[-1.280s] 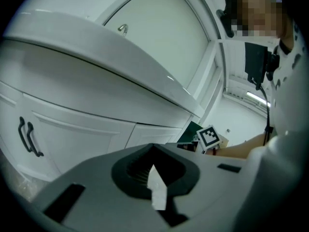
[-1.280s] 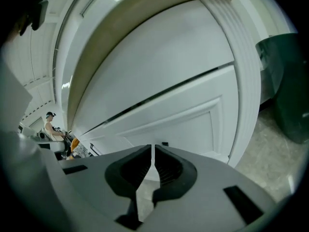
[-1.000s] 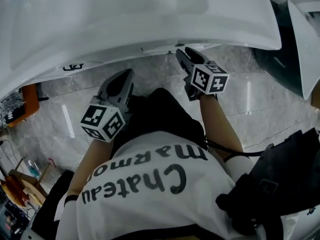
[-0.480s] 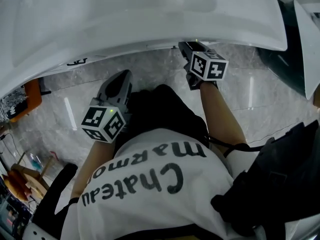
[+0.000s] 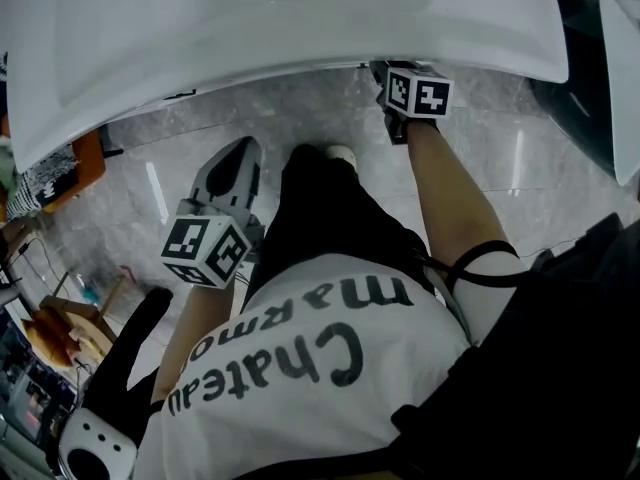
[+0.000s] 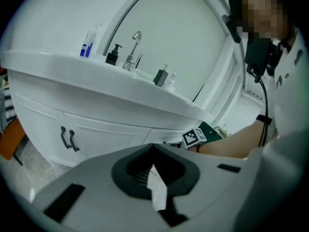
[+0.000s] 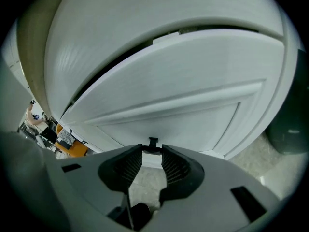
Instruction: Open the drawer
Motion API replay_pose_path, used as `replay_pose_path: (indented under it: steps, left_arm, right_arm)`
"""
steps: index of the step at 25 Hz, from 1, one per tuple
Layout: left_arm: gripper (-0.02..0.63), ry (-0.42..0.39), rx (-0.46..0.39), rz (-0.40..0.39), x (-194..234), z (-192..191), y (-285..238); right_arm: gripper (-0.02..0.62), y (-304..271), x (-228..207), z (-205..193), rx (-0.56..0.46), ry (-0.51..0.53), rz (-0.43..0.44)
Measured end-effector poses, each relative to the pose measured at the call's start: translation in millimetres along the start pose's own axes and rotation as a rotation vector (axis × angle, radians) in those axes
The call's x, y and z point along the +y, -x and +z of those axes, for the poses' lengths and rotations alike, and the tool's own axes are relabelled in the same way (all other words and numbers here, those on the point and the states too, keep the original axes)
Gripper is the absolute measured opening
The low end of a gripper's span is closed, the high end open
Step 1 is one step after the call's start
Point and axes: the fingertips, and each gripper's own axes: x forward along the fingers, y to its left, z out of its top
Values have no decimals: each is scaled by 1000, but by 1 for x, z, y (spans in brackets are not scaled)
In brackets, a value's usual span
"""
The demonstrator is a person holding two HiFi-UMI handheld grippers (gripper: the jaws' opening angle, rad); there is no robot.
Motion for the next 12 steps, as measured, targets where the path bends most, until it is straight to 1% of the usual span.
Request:
replay_pose_path:
  steps: [5, 9, 12]
  left_arm:
    - [5, -10, -1, 51, -1, 15, 28]
    - [5, 14, -3, 103, 5, 18, 45]
    - [5, 9, 10, 112, 2, 19, 52]
  right_arm:
    - [130, 1, 1, -2, 56, -19, -25]
    - [130, 2, 2, -3, 72, -33, -36]
    - [129, 3, 1, -4, 93, -46, -37]
